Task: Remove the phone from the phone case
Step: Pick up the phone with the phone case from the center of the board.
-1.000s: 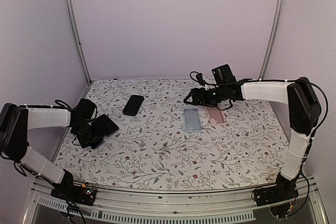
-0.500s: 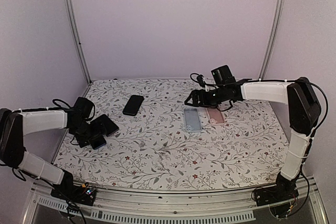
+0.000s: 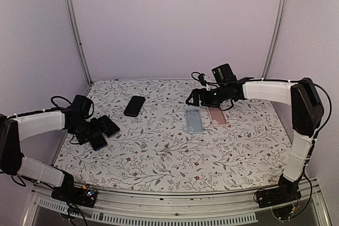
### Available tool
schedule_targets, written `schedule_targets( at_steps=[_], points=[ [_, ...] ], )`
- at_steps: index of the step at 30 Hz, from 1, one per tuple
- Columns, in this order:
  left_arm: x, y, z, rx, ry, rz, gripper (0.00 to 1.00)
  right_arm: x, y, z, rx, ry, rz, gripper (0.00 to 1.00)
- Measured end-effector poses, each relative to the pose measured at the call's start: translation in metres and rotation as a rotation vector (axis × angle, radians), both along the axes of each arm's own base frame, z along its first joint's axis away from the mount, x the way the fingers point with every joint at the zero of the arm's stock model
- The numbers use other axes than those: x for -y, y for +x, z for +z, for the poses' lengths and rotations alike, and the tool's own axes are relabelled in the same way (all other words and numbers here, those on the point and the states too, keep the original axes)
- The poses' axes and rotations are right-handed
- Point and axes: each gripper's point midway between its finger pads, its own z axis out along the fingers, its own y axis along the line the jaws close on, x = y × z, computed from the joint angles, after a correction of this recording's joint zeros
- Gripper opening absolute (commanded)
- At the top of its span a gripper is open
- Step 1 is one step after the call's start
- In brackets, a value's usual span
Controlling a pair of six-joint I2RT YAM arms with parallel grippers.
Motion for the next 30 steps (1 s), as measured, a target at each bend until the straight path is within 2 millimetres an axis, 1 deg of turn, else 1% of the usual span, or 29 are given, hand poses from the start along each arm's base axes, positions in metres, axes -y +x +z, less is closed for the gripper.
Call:
schedule_targets(
  at_steps=[2, 5, 11, 14, 19, 21, 24, 30],
  points=[
    [0.001, 0.005, 0.006, 0.018, 0.004, -0.018, 0.99, 0.0, 0.0, 0.001, 0.003, -0.003, -0.004, 0.99],
    [0.005, 0.019, 0.02, 0.066, 0.007, -0.049, 0.99, 0.002, 0.0, 0.002, 0.001, -0.007, -0.015, 0.99],
    [0.018, 0.052, 0.046, 0.153, 0.007, -0.124, 0.99, 0.005, 0.001, 0.014, 0.013, 0.0, -0.042, 0.99],
    [0.029, 0.073, 0.057, 0.185, 0.017, -0.177, 0.99, 0.006, 0.003, 0.023, 0.026, 0.008, -0.056, 0.99],
    [0.049, 0.106, 0.068, 0.218, 0.04, -0.271, 0.99, 0.007, 0.003, 0.039, 0.044, 0.031, -0.072, 0.99],
    [0.059, 0.119, 0.069, 0.227, 0.054, -0.309, 0.99, 0.006, 0.003, 0.041, 0.046, 0.034, -0.074, 0.99],
    [0.071, 0.135, 0.065, 0.229, 0.076, -0.357, 0.99, 0.004, 0.001, 0.041, 0.041, 0.031, -0.08, 0.99],
    [0.097, 0.168, 0.047, 0.217, 0.126, -0.464, 0.99, 0.001, -0.003, 0.048, 0.049, 0.029, -0.083, 0.99]
  ],
)
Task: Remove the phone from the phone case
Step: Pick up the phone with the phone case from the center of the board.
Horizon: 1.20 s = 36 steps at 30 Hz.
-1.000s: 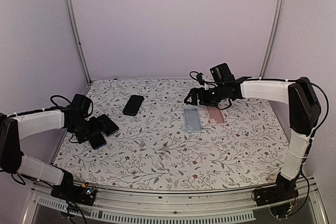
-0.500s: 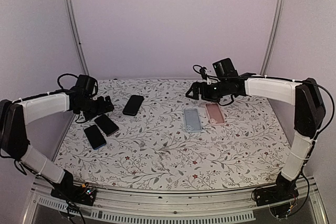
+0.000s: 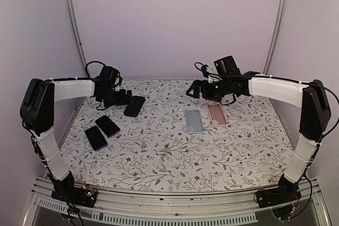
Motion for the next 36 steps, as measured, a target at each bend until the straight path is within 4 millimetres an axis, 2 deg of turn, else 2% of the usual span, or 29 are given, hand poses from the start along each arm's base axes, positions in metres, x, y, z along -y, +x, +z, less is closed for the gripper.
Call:
schedule_targets(
  at_steps=[5, 9, 19, 23, 29, 34, 36],
  points=[
    [0.017, 0.027, -0.018, -0.015, 0.039, -0.057, 0.99, -0.005, -0.003, 0.011, 0.016, 0.007, 0.006, 0.99],
    [0.022, 0.041, -0.036, -0.038, 0.079, -0.082, 0.99, -0.011, -0.007, 0.017, 0.029, 0.011, 0.014, 0.99],
    [0.034, 0.049, -0.081, -0.133, 0.152, -0.155, 0.99, -0.015, -0.012, 0.017, 0.029, 0.007, 0.024, 0.99],
    [0.04, 0.049, -0.086, -0.139, 0.185, -0.173, 0.99, -0.015, -0.012, 0.018, 0.031, 0.007, 0.022, 0.99],
    [0.038, 0.05, -0.086, -0.139, 0.212, -0.166, 0.8, -0.013, -0.014, 0.022, 0.033, 0.015, 0.008, 0.99],
    [0.038, 0.05, -0.086, -0.138, 0.216, -0.166, 0.57, -0.014, -0.012, 0.026, 0.041, 0.026, 0.002, 0.99],
    [0.039, 0.05, -0.085, -0.139, 0.21, -0.169, 0.51, -0.015, -0.012, 0.028, 0.046, 0.039, 0.007, 0.99]
  ],
)
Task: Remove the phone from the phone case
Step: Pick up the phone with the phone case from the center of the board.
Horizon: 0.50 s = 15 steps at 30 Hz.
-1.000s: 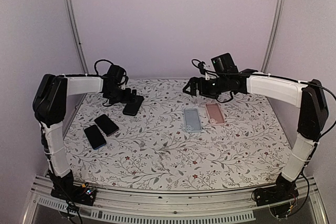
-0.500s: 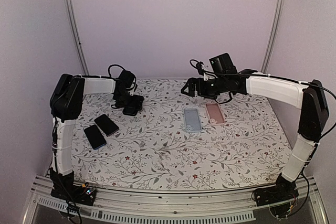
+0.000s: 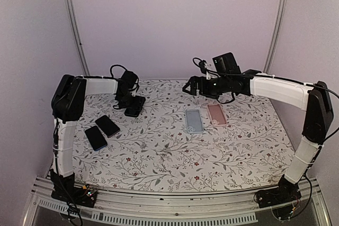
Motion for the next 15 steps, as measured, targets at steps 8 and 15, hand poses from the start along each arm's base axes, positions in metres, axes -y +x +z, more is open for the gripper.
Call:
schedule_targets(
  at_steps=[8, 15],
  points=[
    [0.004, -0.015, 0.003, -0.003, -0.057, -0.007, 0.47, -0.019, -0.001, 0.003, -0.022, 0.095, 0.056, 0.99],
    [0.017, -0.066, 0.03, -0.01, -0.174, -0.045, 0.47, -0.041, 0.0, -0.028, -0.121, 0.155, 0.106, 0.97]
  ],
)
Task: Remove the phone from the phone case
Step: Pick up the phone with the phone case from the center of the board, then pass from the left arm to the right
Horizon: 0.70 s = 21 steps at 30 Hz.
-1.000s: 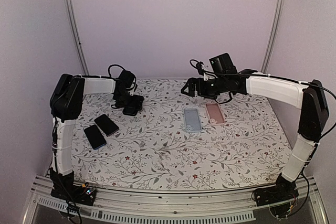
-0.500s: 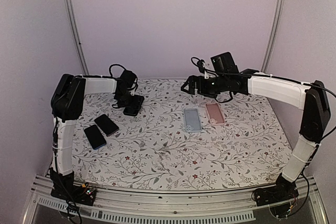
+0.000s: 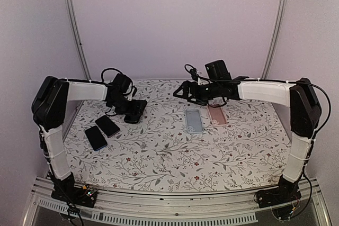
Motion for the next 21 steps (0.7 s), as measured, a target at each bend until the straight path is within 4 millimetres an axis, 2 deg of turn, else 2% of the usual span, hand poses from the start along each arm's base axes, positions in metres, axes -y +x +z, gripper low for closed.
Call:
schedule_targets(
  at_steps=[3, 7, 14, 21],
  points=[
    [0.015, -0.017, 0.023, 0.044, -0.06, -0.04, 0.47, -0.016, 0.003, -0.016, -0.044, 0.016, 0.028, 0.96],
    [0.033, -0.032, 0.044, 0.096, -0.121, -0.088, 0.47, -0.034, 0.003, -0.028, -0.077, 0.039, 0.057, 0.95],
    [0.069, -0.058, 0.061, 0.137, -0.17, -0.18, 0.47, -0.055, -0.001, -0.031, -0.104, 0.084, 0.091, 0.92],
    [0.096, -0.075, 0.08, 0.188, -0.205, -0.253, 0.47, -0.063, -0.002, -0.035, -0.135, 0.118, 0.098, 0.88]
  ],
)
